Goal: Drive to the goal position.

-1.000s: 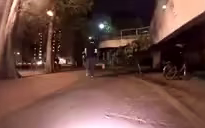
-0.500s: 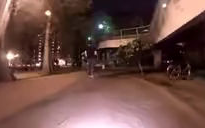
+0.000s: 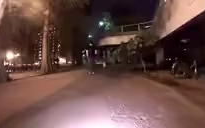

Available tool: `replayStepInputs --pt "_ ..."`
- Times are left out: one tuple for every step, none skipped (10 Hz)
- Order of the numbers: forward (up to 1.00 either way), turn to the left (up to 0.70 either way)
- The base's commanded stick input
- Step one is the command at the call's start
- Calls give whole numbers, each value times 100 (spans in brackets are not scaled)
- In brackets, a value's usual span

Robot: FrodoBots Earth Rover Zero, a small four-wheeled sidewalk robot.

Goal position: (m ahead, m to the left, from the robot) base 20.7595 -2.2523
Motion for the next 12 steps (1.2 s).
replayStepInputs --pt "70 0" --pt "70 0" --pt "70 2" --pt "70 14" --pt "70 14" --pt "70 14" --pt "70 14" --pt "70 14" --pt "70 14" --pt "70 13" --pt "70 0" --pt "70 0"
